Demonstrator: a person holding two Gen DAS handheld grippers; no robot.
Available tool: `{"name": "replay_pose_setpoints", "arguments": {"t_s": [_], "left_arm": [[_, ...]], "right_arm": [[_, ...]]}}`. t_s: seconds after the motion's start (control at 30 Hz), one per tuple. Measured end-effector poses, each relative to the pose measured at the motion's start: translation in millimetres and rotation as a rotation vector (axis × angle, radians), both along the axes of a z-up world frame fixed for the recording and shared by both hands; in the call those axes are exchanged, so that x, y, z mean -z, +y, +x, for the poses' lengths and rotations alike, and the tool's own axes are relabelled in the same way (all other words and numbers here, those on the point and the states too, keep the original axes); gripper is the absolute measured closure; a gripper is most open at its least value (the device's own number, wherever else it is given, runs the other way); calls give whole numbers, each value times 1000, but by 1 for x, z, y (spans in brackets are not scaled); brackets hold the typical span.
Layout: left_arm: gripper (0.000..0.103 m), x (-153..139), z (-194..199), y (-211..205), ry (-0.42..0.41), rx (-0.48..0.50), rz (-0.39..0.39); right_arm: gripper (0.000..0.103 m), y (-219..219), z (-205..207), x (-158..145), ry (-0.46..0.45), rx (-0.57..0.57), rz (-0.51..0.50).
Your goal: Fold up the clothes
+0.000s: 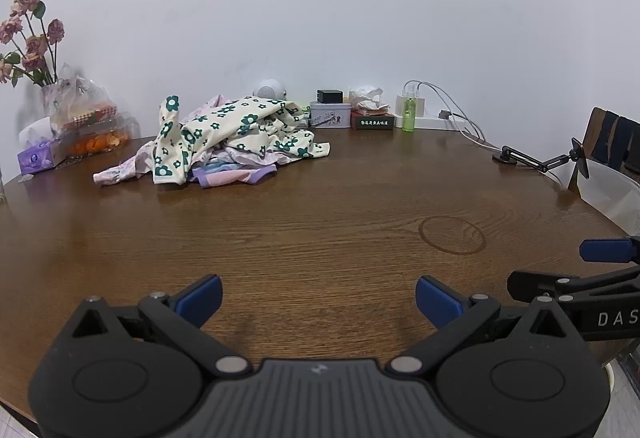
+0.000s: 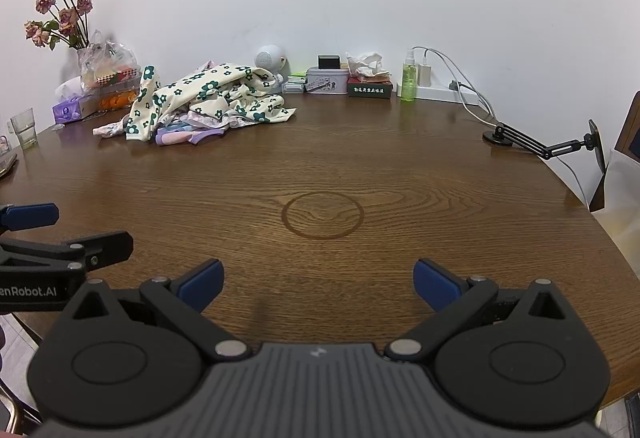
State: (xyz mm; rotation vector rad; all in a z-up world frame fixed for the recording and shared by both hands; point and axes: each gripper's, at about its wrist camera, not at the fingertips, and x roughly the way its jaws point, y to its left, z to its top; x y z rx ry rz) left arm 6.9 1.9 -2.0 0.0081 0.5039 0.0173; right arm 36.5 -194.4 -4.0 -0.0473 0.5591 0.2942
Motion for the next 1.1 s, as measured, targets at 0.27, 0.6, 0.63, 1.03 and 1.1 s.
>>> {"name": "replay_pose_setpoints", "arguments": {"t_s": [0.27, 0.6, 0.63, 1.03, 1.1], "left_arm": [[0, 1, -1, -1, -2, 1, 1], [0, 1, -2, -1, -3, 6, 6], [0, 1, -2, 0, -3, 6, 6], [0, 1, -1, 0, 1, 6, 7], [0, 1, -1, 1, 3, 5, 5]], "right_arm": [[0, 1, -1, 1, 3, 1, 1], [0, 1, -1, 1, 3, -2, 2], [0, 1, -1, 0, 4, -2, 2], [0, 3, 0, 1, 8, -10, 2], [0, 3, 1, 1, 11, -15, 3]]}}
